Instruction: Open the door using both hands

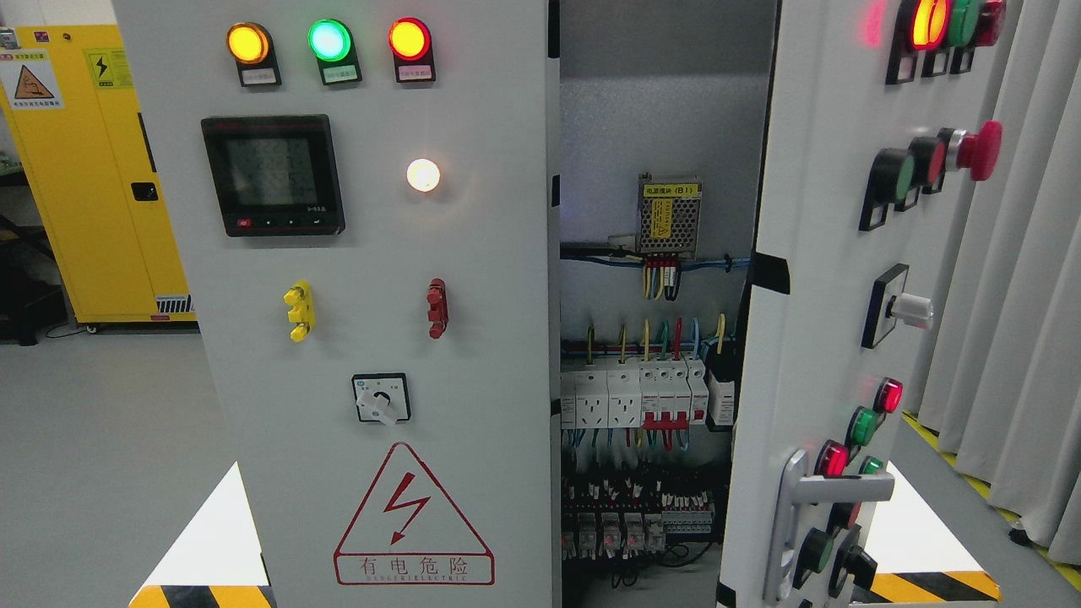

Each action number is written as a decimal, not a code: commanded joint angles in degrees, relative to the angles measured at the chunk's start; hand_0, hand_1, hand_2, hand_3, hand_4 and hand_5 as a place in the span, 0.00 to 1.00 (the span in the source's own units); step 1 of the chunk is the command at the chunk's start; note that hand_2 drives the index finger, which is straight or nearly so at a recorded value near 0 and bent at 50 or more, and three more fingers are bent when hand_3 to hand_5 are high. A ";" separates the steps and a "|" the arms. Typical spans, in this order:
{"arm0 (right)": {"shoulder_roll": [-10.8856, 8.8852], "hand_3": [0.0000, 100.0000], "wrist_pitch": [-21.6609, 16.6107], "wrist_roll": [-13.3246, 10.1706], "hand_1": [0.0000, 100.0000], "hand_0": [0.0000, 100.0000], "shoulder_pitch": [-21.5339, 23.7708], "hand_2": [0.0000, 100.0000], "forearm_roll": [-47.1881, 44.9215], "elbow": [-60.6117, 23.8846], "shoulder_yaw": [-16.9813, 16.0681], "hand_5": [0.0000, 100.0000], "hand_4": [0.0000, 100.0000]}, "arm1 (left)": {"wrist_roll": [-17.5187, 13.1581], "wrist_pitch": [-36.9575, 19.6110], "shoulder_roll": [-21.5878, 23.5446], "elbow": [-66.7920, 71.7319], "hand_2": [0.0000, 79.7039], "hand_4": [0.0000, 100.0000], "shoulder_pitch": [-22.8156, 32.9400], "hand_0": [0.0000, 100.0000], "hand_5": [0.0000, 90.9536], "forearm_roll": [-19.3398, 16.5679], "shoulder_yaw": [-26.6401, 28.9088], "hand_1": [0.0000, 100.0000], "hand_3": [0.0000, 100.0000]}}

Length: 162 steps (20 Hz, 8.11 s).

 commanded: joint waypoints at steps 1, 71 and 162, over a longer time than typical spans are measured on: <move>-0.06 0.00 0.00 0.71 0.12 0.20 -0.05 0.00 -0.29 -0.04 -0.21 0.00 0.00 | -0.63 0.08 8.08 -14.99 0.00 0.00 -5.72 0.00 0.00 3.97 -0.25 0.00 0.00; -0.59 0.00 0.00 0.71 0.12 0.20 -0.05 0.00 -0.20 -0.04 -0.21 0.00 0.00 | 7.02 20.55 -22.05 17.79 0.00 0.00 -80.71 0.00 0.00 20.94 -31.28 0.00 0.00; -0.85 0.00 0.00 0.71 0.12 0.20 -0.05 0.00 -0.29 -0.04 -0.21 0.00 0.00 | 20.29 11.69 -13.71 -1.46 0.00 0.00 -27.92 0.00 0.00 -5.50 -23.19 0.00 0.00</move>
